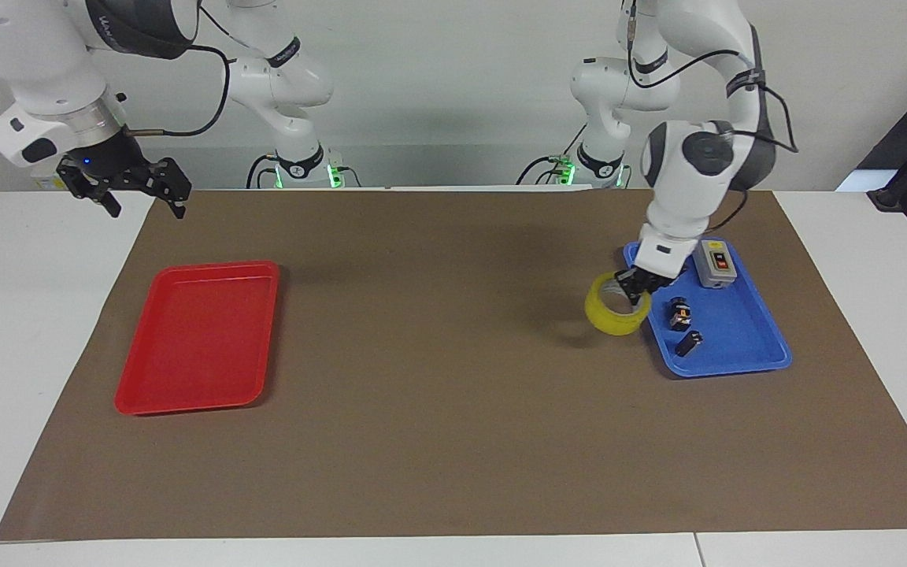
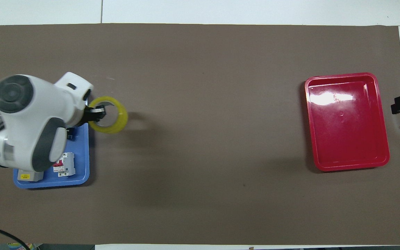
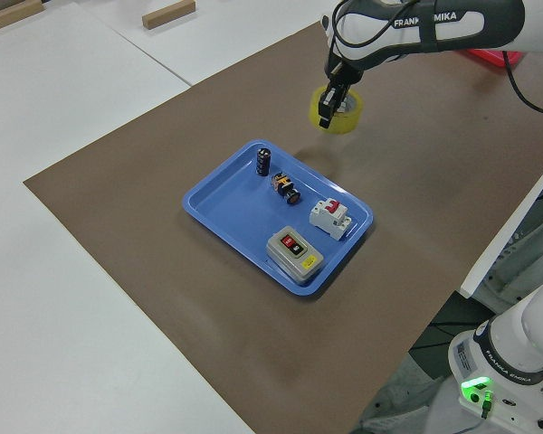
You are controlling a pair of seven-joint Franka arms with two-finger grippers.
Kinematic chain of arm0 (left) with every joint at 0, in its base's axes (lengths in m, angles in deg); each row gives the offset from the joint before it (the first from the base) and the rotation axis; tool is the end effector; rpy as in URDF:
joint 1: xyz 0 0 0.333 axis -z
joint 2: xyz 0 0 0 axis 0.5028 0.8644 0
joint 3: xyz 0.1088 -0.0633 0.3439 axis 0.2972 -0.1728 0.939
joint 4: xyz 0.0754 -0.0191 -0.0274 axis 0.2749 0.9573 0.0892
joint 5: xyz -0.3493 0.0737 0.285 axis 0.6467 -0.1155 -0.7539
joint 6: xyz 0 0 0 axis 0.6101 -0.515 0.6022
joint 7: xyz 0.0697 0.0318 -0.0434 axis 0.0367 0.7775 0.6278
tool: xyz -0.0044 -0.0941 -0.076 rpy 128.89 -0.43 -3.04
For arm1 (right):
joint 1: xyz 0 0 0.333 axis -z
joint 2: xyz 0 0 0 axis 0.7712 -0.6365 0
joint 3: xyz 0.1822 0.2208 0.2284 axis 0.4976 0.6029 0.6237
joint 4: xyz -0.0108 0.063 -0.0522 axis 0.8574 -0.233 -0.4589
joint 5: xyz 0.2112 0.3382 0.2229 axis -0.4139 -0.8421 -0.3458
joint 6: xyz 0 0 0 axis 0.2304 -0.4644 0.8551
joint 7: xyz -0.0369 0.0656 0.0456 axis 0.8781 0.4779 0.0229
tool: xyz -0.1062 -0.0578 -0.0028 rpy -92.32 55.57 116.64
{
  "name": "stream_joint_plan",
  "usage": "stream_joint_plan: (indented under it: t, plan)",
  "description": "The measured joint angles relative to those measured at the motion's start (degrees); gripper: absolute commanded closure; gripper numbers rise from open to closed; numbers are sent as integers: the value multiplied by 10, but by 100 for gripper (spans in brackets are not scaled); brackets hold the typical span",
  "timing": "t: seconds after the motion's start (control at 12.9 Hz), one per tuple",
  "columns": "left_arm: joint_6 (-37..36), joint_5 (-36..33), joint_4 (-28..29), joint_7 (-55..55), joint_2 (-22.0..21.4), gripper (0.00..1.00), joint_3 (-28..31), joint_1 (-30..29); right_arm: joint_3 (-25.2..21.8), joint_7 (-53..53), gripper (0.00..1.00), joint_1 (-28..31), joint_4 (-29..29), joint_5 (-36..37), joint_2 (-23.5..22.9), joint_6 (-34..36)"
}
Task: Place and move tape with both arms
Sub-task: 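Lift the tape roll with the left gripper and carry it toward the table center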
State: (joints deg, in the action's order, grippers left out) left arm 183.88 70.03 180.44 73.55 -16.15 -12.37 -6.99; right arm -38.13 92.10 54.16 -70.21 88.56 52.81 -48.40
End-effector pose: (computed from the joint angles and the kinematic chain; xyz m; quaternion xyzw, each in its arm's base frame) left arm 0.5807 -0.2142 0.3919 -0.9949 -0.0933 -0.0331 0.0186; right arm 0.6016 -0.0699 0.6550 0.9992 -0.0054 -0.0272 0.0278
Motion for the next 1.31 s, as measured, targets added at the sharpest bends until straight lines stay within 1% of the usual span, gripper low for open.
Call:
stream_joint_plan:
  t: [0.08, 0.23, 0.46, 0.7, 0.77, 0.85, 0.93, 1.01, 1.08, 1.16, 1.24, 1.31]
  plan:
    - [22, -1, -1, 42, 20, 100, -1, 41, 0, 0, 0, 0, 0, 0, 0, 0]
    - [39, -1, -9, 89, 47, 100, -1, 98, 0, 0, 0, 0, 0, 0, 0, 0]
    - [42, -1, -42, 117, 73, 100, -1, 159, 0, 0, 0, 0, 0, 0, 0, 0]
    - [49, -1, -90, 145, 129, 100, -1, 207, 0, 0, 0, 0, 0, 0, 0, 0]
    - [53, -1, -100, 147, 143, 80, -1, 213, 0, 0, 0, 0, 0, 0, 0, 0]
    - [54, -1, -105, 147, 152, 67, -1, 215, 0, 0, 0, 0, 0, 0, 0, 0]
    - [54, -1, -105, 147, 155, 57, -1, 215, 0, 0, 0, 0, 0, 0, 0, 0]
    - [54, -1, -106, 147, 155, 37, 0, 215, 0, 0, 0, 0, 0, 0, 0, 0]
    - [54, -1, -108, 147, 154, 29, 1, 215, 0, 0, 0, 0, 0, 0, 0, 0]
    - [53, -1, -110, 148, 150, 16, 3, 214, 0, 0, 0, 0, 0, 0, 0, 0]
    - [44, -1, -110, 148, 138, 0, 5, 212, 0, 0, 0, 0, 0, 0, 0, 0]
    - [19, -2, -108, 148, 117, 0, 6, 206, 0, 0, 0, -1, 0, 0, 0, 0]
